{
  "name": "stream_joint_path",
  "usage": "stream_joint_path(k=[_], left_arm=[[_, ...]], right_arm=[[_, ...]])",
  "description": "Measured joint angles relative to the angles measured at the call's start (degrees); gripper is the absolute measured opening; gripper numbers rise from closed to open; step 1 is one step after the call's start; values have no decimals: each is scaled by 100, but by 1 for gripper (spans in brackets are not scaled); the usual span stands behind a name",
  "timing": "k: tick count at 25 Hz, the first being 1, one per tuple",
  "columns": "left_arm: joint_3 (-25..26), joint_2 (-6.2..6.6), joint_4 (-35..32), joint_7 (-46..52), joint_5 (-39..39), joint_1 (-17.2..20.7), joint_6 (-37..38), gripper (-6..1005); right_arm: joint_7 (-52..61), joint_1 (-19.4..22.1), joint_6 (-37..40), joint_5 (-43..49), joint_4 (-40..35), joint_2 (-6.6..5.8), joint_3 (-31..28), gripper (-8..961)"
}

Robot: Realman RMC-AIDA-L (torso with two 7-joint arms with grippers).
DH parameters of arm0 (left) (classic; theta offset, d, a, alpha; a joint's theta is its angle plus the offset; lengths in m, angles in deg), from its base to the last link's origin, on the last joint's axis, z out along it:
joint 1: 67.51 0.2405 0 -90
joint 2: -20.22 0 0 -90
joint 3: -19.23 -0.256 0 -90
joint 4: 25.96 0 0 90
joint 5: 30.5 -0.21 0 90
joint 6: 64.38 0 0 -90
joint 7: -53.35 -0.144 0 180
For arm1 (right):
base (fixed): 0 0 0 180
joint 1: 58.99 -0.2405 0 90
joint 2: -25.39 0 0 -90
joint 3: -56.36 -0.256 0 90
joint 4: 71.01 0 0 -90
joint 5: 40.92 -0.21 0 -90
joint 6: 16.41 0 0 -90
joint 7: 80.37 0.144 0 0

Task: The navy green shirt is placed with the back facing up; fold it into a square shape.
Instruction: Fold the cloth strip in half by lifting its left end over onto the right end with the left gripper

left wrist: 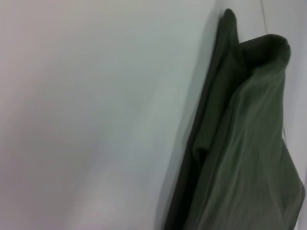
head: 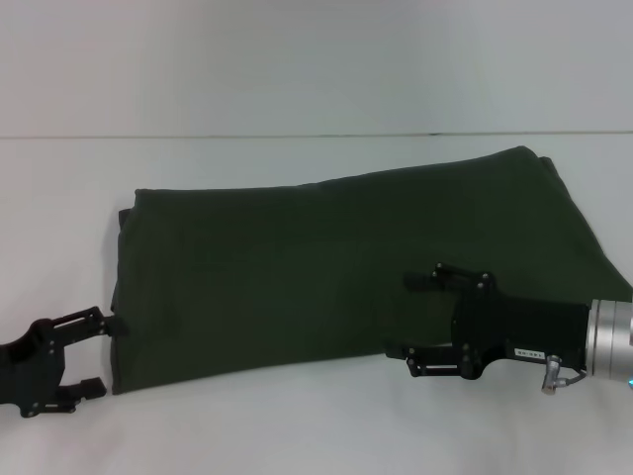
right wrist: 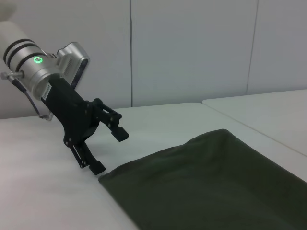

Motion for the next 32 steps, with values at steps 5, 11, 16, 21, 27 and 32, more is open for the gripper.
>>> stream_joint_path(k=[5,11,16,21,27,32], left_arm=[[-39,-7,23,2,-16,-9,-42,957],[-51,-7,57,2,-16,-41,-100,956],[-53,-20,76,6,-16,-55,-139,955],[-53,-23,79,34,-13,-49,-171,955],[-118,-23,80,39,-13,-52,-170,954],[-112,-23,80,40,-13,-40,-174,953]], right_arm=[[5,3,9,-2,-8,0,-4,925],[15,4,16,-2,-18,0,4,924],[21,4,16,-2,-19,0,11,924],[26,4,15,-1,-19,0,13,924],[37,4,12,-1,-19,0,21,924],[43,4,12,-1,-19,0,22,924]])
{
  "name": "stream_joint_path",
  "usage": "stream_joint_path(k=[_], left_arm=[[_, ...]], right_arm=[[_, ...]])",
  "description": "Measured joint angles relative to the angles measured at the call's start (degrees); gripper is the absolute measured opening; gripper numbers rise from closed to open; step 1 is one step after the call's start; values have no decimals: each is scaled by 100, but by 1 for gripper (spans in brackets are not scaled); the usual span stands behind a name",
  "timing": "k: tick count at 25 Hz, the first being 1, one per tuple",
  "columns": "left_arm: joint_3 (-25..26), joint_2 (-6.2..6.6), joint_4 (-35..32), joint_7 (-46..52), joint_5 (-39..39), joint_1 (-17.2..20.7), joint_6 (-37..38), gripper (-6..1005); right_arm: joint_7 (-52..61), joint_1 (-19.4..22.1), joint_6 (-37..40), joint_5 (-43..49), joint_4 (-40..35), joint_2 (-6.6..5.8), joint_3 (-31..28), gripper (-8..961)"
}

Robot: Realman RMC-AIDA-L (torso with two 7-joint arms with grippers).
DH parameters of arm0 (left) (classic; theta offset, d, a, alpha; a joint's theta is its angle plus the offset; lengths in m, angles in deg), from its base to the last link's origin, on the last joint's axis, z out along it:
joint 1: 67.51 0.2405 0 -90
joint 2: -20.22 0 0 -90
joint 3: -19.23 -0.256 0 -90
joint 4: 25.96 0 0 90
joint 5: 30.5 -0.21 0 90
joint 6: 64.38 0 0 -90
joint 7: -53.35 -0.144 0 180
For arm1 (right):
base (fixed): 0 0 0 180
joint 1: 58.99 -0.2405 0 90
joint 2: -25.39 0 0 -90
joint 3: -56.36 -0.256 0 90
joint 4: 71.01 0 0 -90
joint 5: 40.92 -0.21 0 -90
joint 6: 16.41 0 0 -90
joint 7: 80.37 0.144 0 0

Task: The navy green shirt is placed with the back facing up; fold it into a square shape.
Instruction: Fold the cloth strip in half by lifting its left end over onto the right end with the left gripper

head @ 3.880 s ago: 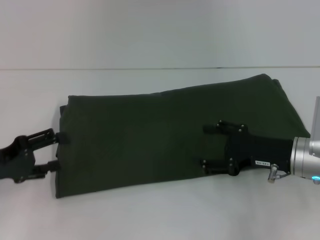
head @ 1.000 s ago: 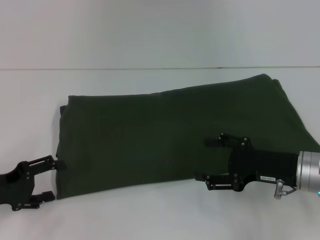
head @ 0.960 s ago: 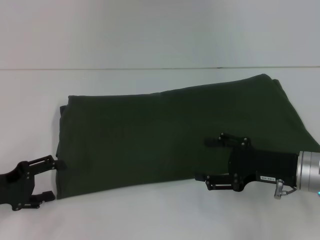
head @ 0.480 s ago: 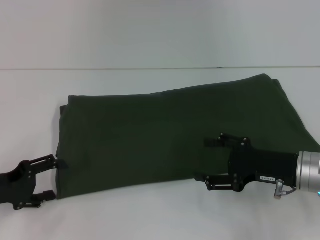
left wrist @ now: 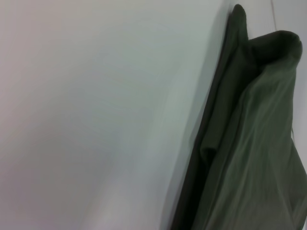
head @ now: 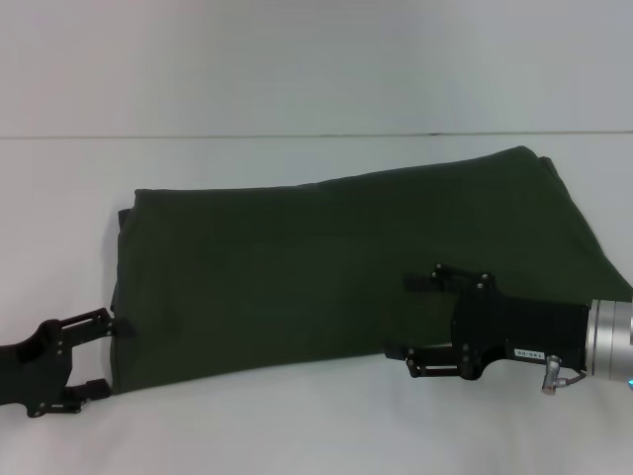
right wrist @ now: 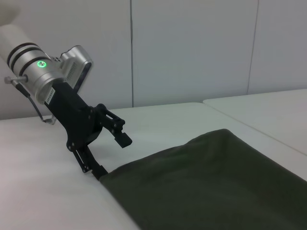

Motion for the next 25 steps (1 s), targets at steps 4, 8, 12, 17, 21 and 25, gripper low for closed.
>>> stream_joint_path(k=[4,8,12,17,21,25], left_arm=[[-11,3,0,-5,0,8,0,952],[-18,-1,26,-5,0,-2,-5,951],[-23,2,107,-6,9,-41,-20,951],[-35,19,268,-26,9,-139,-144,950],[-68,26,412,-42,12,-277,-300,949],[-238,42,464,-48,27,-418,-425,949]], right_arm=[[0,0,0,0,0,0,6,924],[4,0,1,0,0,0,10,923],[8,0,5,2,4,0,10,923],[9,0,43,7,8,0,-1,923],[9,6,74,3,5,0,-17,923],[9,8,124,1,2,-1,-24,923]])
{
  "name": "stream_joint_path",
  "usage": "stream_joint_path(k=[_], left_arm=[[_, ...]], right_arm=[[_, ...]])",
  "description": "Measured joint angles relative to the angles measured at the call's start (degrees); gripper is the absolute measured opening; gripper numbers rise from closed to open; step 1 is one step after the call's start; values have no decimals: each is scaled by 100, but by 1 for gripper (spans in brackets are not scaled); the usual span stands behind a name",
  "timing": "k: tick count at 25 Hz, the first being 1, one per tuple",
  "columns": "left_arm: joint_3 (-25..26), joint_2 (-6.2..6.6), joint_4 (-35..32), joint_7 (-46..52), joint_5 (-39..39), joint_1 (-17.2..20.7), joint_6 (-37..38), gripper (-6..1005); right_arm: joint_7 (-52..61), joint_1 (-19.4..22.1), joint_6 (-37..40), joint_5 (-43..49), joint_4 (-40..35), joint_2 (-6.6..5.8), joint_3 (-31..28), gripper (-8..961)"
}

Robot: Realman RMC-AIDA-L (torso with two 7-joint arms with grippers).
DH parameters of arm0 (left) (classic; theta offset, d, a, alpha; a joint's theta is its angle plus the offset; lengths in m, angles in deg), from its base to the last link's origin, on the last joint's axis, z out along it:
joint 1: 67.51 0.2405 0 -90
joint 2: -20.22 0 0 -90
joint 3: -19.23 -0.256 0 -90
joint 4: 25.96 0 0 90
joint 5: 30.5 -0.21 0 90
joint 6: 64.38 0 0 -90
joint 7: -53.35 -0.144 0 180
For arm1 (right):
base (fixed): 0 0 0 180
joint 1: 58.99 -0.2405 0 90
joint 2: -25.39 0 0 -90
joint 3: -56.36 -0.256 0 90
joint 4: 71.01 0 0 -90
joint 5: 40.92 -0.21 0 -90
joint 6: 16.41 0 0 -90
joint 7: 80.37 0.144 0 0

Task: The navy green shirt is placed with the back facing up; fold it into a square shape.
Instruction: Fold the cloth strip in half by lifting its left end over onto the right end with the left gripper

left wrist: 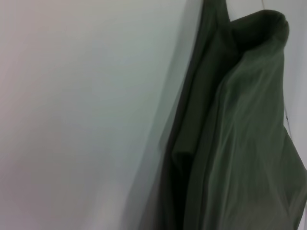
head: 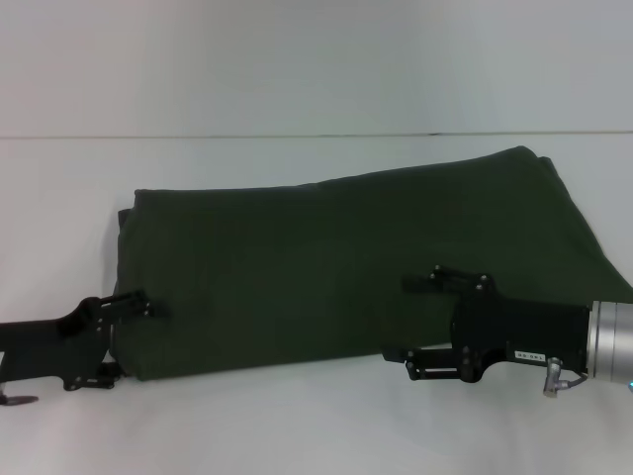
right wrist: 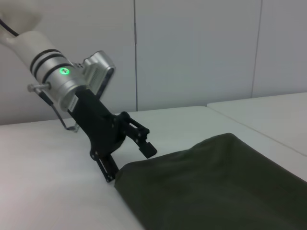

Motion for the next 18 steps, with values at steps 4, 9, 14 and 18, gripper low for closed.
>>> stream_joint_path(k=[4,9,14,18], left_arm=[[-25,7,2,-4,24,-32,-56,948],[-253,19,-9,-28,-8,-91,-94,947],[-554,25,-32,-36,-23,-188,-119,782],[-592,27,-50,-33,-6,-210,-122,679]], right_arm=[[0,1,25,-2,-2,-8,-31,923],[0,0,26,-16,-8,-7,-48,923],[0,-23,28,-24,-14,-7,-86,922],[0,-22,44,-29,-19,-7,-109,922]])
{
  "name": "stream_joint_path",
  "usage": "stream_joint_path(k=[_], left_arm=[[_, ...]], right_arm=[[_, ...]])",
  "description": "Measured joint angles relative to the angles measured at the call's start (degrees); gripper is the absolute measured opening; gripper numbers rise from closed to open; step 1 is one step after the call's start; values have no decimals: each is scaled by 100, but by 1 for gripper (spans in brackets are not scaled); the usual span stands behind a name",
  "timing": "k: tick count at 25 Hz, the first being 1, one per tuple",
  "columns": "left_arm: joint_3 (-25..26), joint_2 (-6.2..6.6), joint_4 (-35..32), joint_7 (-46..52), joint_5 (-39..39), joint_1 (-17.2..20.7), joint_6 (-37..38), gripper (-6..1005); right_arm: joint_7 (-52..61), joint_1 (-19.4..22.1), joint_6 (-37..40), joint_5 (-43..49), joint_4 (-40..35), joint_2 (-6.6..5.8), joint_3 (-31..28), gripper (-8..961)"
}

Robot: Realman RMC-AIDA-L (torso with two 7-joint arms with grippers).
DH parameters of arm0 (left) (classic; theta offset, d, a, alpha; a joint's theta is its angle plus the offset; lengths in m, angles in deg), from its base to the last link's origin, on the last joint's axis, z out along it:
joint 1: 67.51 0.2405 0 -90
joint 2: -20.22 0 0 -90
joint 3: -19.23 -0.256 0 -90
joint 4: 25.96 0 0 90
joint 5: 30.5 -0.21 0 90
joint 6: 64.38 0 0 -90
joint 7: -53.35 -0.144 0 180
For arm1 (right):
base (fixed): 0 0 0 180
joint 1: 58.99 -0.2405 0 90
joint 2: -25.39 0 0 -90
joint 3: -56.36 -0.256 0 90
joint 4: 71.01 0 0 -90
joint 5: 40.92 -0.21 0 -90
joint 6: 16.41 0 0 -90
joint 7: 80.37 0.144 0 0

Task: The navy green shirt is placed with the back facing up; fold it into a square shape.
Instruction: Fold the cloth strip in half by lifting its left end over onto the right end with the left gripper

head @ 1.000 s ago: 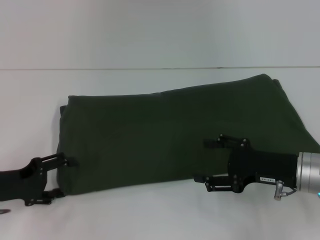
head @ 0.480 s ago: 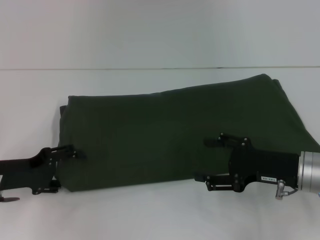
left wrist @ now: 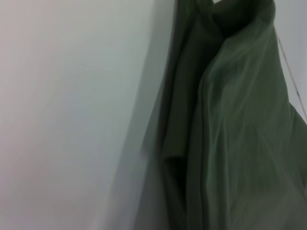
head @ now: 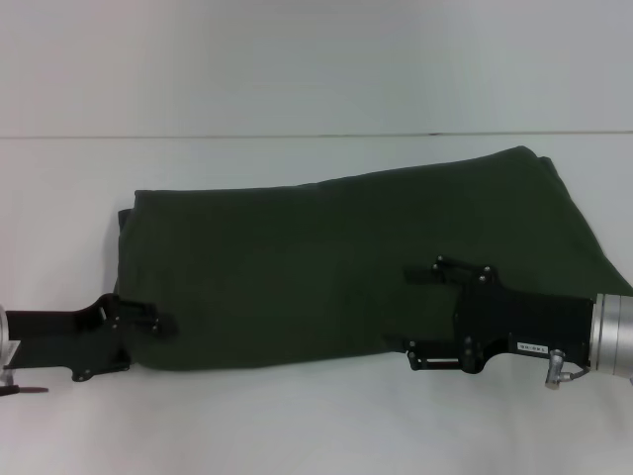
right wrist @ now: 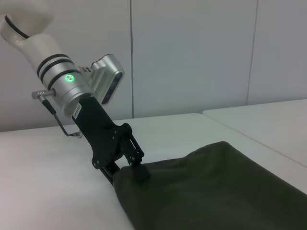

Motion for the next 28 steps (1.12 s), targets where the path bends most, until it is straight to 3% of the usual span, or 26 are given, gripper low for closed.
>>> stream_joint_path(k=[7,10,16,21,28], left_arm=[[0,0,-10,-8,4,3,-24,514],[-5,0,-11,-20,-4,2,-65,296],[1,-11,-11,-188,25,40,-205,69],[116,18,-93,-490,10,106,-258,44],[590,231,-739,-761,-41,450,-254,48]], right_arm=[[0,0,8,0,0,0,-7,922],[0,-10,11,-6,0,0,-8,922],[0,2,110,-14,0,1,-134,922],[0,110,280,-17,-12,-19,-548,922],[14,369,427,-17,-116,-27,-1077,922]])
